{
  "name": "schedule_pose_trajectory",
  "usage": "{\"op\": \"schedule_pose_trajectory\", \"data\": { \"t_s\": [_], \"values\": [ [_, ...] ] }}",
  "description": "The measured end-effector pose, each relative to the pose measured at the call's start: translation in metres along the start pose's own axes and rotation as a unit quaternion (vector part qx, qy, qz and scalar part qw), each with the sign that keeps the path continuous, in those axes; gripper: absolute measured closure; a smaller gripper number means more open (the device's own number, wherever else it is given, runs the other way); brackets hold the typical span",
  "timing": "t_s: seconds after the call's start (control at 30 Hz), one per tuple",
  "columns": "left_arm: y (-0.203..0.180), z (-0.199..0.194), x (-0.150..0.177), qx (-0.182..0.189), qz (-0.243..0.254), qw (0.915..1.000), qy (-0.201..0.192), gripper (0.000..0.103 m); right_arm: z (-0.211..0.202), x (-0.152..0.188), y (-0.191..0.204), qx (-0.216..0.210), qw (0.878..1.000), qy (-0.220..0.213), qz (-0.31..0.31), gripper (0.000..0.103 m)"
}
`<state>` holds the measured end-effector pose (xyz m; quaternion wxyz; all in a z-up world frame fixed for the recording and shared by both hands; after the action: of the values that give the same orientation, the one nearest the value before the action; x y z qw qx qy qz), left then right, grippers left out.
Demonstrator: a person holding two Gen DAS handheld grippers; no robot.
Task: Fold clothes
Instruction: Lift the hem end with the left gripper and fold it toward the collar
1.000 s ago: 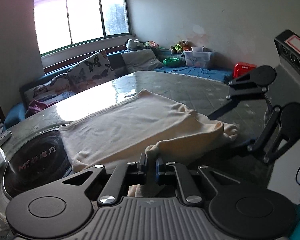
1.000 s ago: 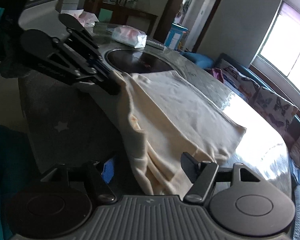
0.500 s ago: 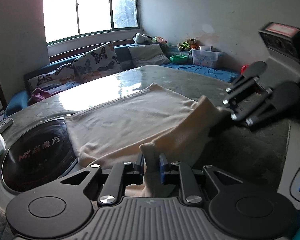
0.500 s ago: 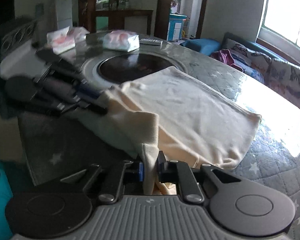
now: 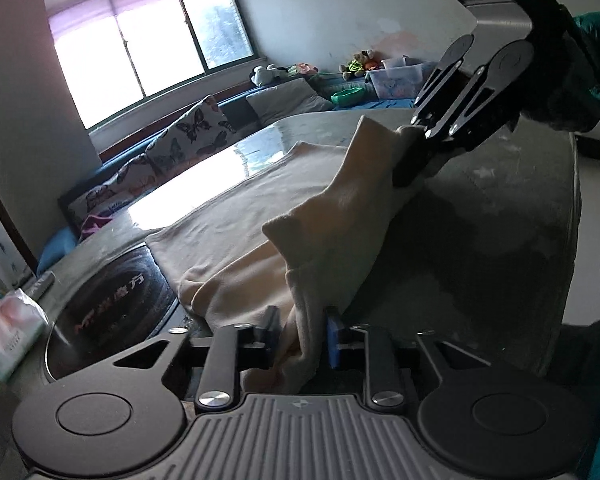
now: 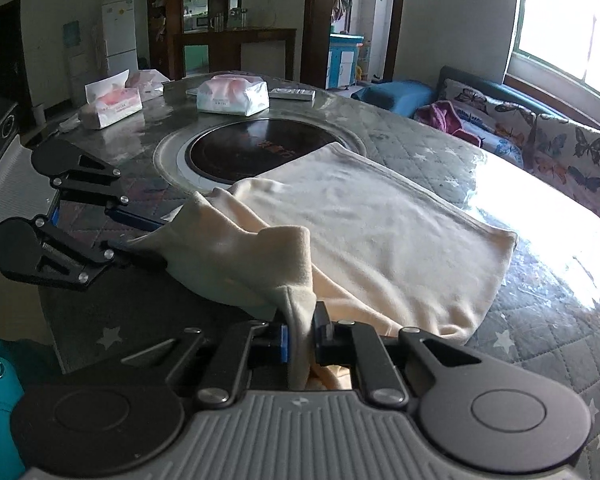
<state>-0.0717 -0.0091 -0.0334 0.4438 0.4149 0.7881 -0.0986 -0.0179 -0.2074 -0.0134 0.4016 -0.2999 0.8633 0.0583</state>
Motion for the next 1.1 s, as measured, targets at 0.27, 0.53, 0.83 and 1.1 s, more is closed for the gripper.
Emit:
{"op": "schedule_pose_trajectory", "data": {
  "t_s": [0.27,0.53,0.83,1.1],
  "values": [
    [0.003,-0.021,-0.008,0.011,-0.019,0.9995,-0.023,0.094,-0.022,0.006,0.007,0.008,1.000,-0.024,0.008,0.095],
    [-0.019,-0.072,-0.010,0.042,-0.025,0.9984,-0.027,0.094,-0.074,0.013,0.030,-0.024,0.999,-0.029,-0.006,0.095],
    [-0.036,-0.102,-0.010,0.064,-0.048,0.9965,-0.025,0.094,-0.113,0.032,0.060,-0.058,0.998,-0.001,0.017,0.095],
    [0.004,-0.072,-0.033,0.041,-0.041,0.9971,-0.049,0.095,-0.099,0.005,0.029,-0.032,0.999,-0.016,0.035,0.095]
  ]
}}
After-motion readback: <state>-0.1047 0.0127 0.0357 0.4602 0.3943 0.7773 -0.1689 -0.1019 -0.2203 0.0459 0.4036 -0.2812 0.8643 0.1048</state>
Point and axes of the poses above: each gripper's, at about its wrist camera, not at the fingertips, and z roughly the way its jaws point, y to its left, x to its underside, the point moved 2 cm from there along z, roughly the way its jaws point, and after that the axes turned 8 degrees about x, right-handed, at the moved point
